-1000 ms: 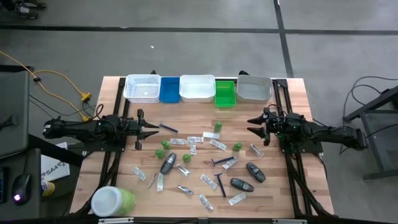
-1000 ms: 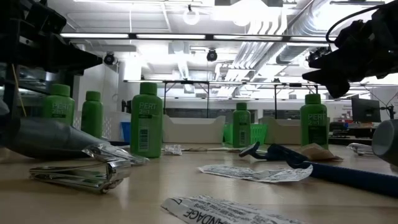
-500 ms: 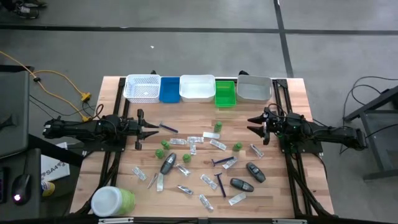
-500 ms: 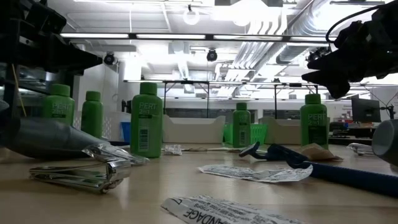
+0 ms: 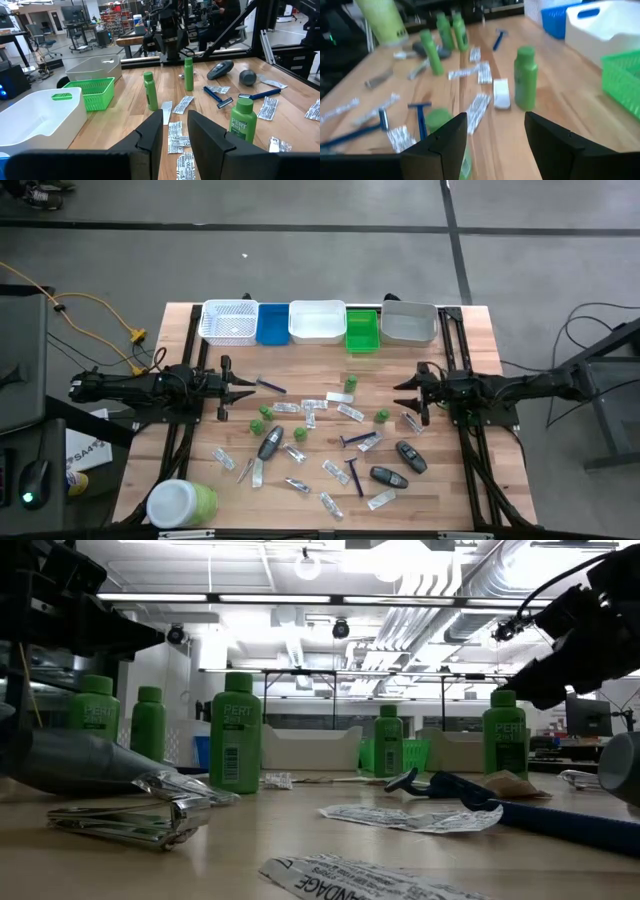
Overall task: Pick & Place Travel size toiletries
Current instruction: Put the shampoo into the gray bin
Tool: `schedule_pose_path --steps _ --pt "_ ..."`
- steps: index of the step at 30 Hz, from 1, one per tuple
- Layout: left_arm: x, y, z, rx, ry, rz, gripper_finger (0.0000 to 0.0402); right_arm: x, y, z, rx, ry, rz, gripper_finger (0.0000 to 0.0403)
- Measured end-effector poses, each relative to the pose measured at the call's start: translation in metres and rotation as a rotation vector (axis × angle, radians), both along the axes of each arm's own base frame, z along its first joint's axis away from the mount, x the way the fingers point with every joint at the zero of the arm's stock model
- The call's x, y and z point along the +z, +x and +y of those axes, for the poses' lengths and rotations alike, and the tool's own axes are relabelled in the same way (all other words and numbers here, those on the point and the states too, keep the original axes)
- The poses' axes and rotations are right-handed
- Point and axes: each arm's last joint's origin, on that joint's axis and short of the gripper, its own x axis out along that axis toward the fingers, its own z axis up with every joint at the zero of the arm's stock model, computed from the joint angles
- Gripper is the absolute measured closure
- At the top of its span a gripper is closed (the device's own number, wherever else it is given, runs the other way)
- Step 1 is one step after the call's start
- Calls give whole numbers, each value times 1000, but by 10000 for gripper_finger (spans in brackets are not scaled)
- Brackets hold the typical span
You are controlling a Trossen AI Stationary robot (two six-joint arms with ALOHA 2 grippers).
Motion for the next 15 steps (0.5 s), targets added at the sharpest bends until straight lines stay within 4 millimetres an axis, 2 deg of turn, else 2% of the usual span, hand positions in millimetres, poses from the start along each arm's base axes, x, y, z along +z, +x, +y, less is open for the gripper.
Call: schedule_pose_path --steps 9,15 --pt "0 0 0 0 0 0 311 -13 3 14 18 -22 125 210" --pt "0 0 0 0 0 0 311 -15 5 20 13 48 162 204"
